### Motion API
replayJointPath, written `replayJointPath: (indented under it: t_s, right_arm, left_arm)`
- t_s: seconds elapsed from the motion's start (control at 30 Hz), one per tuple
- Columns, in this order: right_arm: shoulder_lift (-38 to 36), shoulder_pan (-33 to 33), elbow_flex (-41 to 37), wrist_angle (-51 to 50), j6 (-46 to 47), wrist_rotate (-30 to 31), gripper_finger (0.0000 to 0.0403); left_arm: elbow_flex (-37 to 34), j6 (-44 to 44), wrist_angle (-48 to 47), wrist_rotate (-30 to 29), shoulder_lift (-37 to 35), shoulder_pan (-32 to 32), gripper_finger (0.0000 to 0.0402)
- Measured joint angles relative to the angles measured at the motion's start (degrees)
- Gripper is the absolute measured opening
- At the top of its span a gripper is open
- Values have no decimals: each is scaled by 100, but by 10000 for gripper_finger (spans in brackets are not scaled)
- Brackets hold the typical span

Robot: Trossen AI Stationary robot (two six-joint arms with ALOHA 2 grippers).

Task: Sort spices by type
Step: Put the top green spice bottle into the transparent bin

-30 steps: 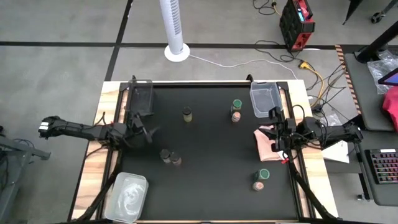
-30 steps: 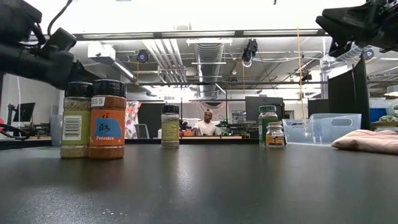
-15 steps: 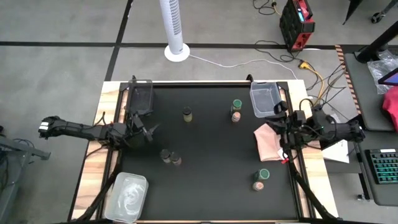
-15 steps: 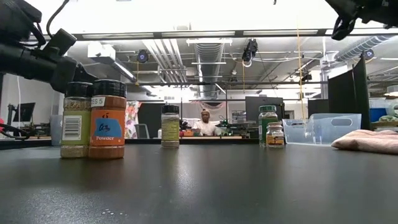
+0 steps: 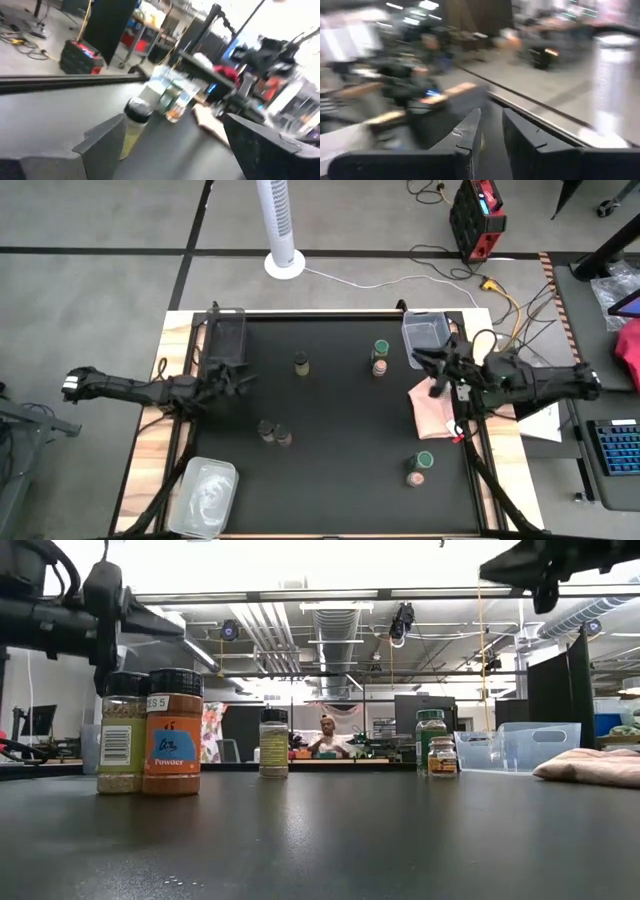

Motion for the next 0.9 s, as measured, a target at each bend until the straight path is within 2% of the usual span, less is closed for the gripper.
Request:
replayJointPath:
  t_s: [0.1, 0.17, 0.27, 0.4, 0.5, 0.57, 0.63, 0.73, 0.9]
  right_arm:
    - [387, -2, 369, -635, 195, 755, 78]
    - [619, -20, 702, -1212, 565, 1092, 82]
    - [978, -145, 1222, -1921, 1164, 1121, 89]
    - [1500, -262, 1693, -2187, 1249, 1100, 95]
    - [1890, -282, 1905, -2188, 1241, 770, 98]
    - [2127, -280, 2022, -2191, 1333, 494, 98]
    - [2363, -274, 2116, -2228, 1428, 318, 95]
    - [2600, -278, 2316, -2370, 1459, 293, 86]
    - [2825, -273, 2739, -2493, 1007, 307, 72]
  left_arm:
    - [0, 106, 95, -66, 2, 0, 320]
    - [0, 576, 252, -588, 2, 1, 320]
    - [0, 1378, 422, -1581, -4, 7, 320]
    - [0, 1707, 415, -2074, 20, 7, 320]
    - [0, 1675, 409, -2367, 35, 7, 320]
    - [0, 1310, 383, -2230, 66, 5, 320]
    - [0, 925, 371, -1789, 95, 2, 320]
    - [0, 638, 519, -1408, 111, 11, 320]
    - [0, 297, 552, -686, 159, 11, 320]
